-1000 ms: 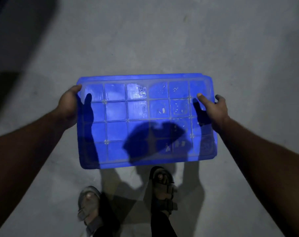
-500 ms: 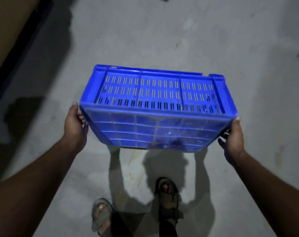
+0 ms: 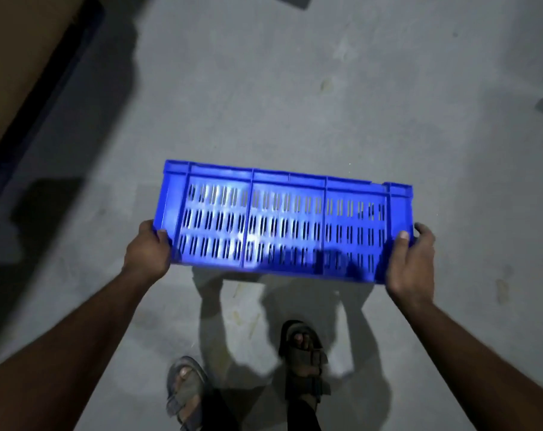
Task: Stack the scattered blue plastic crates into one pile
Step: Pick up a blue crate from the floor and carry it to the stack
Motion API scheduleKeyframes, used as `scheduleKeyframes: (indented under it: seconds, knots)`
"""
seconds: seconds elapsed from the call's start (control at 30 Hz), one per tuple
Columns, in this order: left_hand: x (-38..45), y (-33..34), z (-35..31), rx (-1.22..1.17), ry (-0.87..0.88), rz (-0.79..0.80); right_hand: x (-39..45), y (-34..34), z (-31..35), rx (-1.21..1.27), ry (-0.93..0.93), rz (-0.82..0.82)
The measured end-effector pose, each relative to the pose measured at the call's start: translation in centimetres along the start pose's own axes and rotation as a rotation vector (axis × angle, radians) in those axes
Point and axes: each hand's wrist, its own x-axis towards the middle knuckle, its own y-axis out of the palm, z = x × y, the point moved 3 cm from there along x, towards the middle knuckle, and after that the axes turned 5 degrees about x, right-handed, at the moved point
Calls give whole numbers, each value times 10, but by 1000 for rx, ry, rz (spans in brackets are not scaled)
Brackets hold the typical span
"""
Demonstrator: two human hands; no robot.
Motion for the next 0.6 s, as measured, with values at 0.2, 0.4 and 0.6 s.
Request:
scheduleKeyframes:
  seconds: [0.2, 0.4, 0.6]
  knots:
    - [-8, -5, -47, 111, 284, -231, 15, 30, 79, -486, -515, 136]
    - [-5, 38, -145, 675, 902, 123, 21, 85, 119, -733, -702, 652]
    - [-33, 52, -150, 849, 935, 134, 17, 78, 125, -807, -636, 769]
